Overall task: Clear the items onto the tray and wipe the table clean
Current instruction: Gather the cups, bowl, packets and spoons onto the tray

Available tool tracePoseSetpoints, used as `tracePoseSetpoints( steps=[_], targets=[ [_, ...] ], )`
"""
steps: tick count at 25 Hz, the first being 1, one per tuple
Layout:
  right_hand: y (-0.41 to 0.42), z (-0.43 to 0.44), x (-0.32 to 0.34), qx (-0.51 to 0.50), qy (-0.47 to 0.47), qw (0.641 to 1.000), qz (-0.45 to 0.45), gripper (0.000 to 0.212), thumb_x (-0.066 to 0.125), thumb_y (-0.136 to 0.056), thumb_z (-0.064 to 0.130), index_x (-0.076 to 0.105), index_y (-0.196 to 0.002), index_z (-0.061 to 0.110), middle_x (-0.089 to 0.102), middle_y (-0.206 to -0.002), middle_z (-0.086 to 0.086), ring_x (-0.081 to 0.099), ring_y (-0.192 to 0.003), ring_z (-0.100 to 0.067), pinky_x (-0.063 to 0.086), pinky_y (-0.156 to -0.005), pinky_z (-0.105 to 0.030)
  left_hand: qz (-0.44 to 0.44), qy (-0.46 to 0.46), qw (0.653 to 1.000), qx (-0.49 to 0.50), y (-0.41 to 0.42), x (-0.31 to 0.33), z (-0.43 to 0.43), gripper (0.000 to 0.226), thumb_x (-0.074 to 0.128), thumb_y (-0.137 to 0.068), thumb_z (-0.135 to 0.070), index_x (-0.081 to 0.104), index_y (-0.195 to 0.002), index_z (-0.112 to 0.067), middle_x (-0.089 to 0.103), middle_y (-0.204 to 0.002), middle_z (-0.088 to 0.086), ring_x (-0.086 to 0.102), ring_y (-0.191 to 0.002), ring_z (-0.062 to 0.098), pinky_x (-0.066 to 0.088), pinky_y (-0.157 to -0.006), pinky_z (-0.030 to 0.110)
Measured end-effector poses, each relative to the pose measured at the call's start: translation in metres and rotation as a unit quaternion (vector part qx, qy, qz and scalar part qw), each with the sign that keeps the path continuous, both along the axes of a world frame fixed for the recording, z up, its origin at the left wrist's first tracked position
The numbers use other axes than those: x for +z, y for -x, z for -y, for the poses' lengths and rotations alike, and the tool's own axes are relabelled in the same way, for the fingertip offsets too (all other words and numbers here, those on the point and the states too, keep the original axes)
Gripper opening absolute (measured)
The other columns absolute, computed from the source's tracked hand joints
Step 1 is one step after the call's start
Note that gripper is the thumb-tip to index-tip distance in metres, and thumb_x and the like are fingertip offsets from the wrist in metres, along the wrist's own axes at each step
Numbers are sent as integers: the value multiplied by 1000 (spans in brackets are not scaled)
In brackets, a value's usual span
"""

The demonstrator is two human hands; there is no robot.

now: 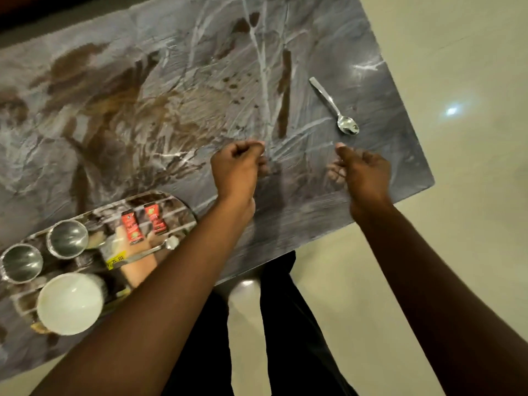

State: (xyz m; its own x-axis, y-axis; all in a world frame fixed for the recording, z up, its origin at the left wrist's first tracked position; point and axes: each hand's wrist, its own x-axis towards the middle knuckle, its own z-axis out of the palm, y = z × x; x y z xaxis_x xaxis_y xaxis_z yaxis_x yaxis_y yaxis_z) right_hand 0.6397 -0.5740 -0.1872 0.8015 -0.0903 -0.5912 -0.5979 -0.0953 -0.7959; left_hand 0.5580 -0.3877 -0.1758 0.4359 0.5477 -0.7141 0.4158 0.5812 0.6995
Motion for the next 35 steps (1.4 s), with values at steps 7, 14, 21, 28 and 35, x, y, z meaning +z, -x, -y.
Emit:
tracePoseSetpoints(
  steps=[7, 14, 21, 28, 35],
  targets=[
    [-69, 19, -30, -42, -15, 997, -60, 22, 82, -92, 7, 65, -79, 7, 71, -67, -10, 73, -61, -22, 66, -67, -34, -21, 22, 995, -93, -112, -31, 42, 8, 77, -94, -10, 73, -88, -14, 75, -95, 11, 70, -87, 22, 62, -85, 34],
    [-73, 12, -28, -17, 3, 999, -44, 15, 72, -98, -2, 70, -110, -10, 75, -82, -17, 76, -71, -20, 65, -69, -27, -7, 37, 998, -41, -124, -26, 47, 5, 74, -98, -12, 73, -94, -13, 79, -104, 13, 76, -94, 26, 64, -91, 38],
    [-4, -36, -5, 142, -18, 990, -6, 15, 74, -95, -4, 69, -105, -14, 76, -71, -11, 74, -62, -16, 60, -57, -23, 40, 6, 994, 104, -26, 0, 16, 15, 72, -100, -10, 77, -86, -9, 80, -80, 7, 76, -71, 16, 67, -70, 28],
    [128, -102, -1, 358, -1, 931, -69, 13, 76, -92, -7, 73, -84, 3, 74, -60, -6, 71, -52, -12, 59, -52, -21, -25, 20, 962, 270, 169, 6, -21, 11, 72, -100, -9, 73, -91, -3, 74, -83, 14, 69, -66, 19, 62, -64, 24],
    [198, -123, -13, 403, 43, 911, -80, 13, 85, -87, 2, 74, -90, -4, 78, -71, -17, 76, -58, -21, 59, -54, -25, -99, 65, 945, 303, 256, -4, -36, 15, 72, -100, -14, 73, -85, -13, 72, -66, 0, 64, -46, 8, 53, -42, 20]
  ],
)
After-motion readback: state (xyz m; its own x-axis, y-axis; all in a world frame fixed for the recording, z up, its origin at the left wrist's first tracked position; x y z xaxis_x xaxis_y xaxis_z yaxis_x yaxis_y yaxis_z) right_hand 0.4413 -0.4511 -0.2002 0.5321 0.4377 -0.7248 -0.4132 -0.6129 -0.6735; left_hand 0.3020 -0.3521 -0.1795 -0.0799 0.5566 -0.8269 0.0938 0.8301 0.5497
